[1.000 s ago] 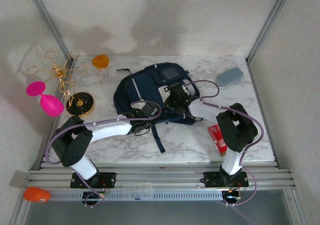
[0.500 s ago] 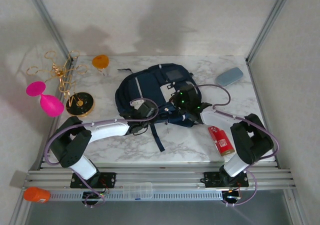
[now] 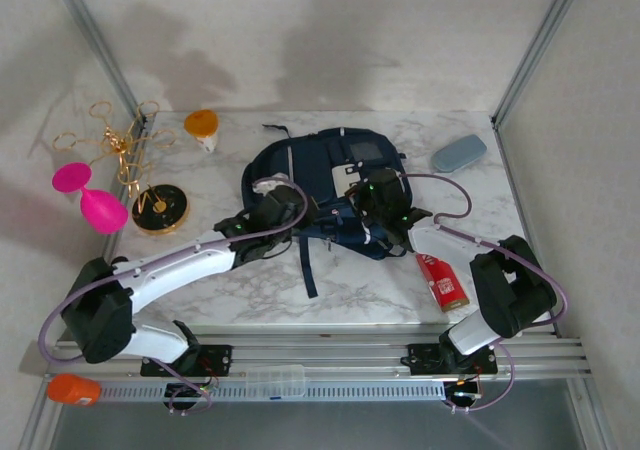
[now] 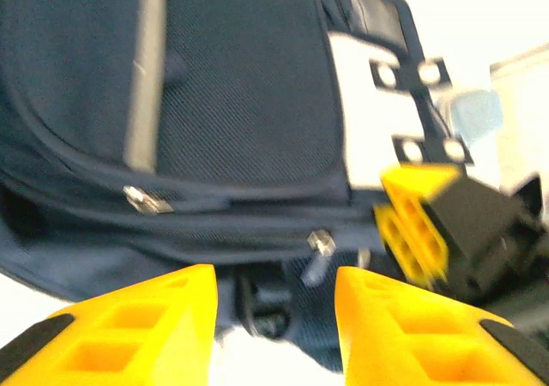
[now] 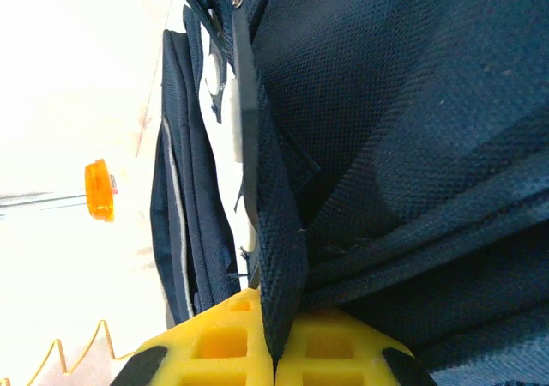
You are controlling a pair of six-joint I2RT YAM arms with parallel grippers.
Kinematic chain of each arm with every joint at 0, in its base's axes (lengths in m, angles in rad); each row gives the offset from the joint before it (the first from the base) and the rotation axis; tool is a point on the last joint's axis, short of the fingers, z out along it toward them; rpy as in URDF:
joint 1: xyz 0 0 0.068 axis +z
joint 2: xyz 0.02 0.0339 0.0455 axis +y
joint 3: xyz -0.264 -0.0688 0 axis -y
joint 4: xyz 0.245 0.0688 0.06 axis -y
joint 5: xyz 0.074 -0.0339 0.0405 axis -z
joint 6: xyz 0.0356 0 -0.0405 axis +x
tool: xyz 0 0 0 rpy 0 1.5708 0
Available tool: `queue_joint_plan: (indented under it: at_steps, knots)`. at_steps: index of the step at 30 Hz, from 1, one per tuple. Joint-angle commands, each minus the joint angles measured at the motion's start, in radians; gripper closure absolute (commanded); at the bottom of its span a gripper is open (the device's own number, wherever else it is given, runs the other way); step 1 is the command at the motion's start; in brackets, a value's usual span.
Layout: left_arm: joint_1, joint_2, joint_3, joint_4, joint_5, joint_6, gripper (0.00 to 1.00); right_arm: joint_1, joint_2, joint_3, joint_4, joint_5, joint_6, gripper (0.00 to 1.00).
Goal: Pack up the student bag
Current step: Unzip the student bag at the center of the table.
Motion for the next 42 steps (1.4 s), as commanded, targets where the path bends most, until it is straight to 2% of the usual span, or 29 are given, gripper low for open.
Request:
queue_joint_plan:
  at_steps: [1,6,12,15,20,27,31,33,42]
  knots:
    - [-0.071,0.120,0.130,-0.173,-0.010,-0.074,0.62,0.004,-0.069,0.018,0.151,0.003,0.039,1.00]
    - [-0.134,0.316,0.336,-0.286,-0.049,-0.063,0.62,0.004,-0.088,0.005,0.153,0.007,0.049,1.00]
    - [-0.125,0.421,0.383,-0.300,-0.120,-0.101,0.63,0.002,-0.078,0.002,0.166,-0.009,0.076,1.00]
    - [-0.103,0.445,0.367,-0.239,-0.096,-0.104,0.64,0.002,-0.075,0.002,0.180,-0.014,0.083,1.00]
    - [-0.075,0.447,0.328,-0.200,-0.179,-0.116,0.69,0.001,-0.079,0.006,0.182,-0.006,0.083,1.00]
    - [-0.049,0.327,0.212,-0.110,-0.161,-0.045,0.79,0.001,-0.077,0.014,0.178,0.001,0.066,1.00]
    - [-0.044,0.309,0.231,-0.123,-0.112,0.036,0.78,0.001,-0.070,0.024,0.179,0.000,0.061,1.00]
    - [-0.045,0.337,0.265,-0.137,-0.107,0.074,0.73,0.001,-0.065,0.025,0.179,-0.002,0.062,1.00]
    - [-0.045,0.458,0.364,-0.149,-0.111,0.160,0.69,0.003,-0.060,0.019,0.185,-0.004,0.071,1.00]
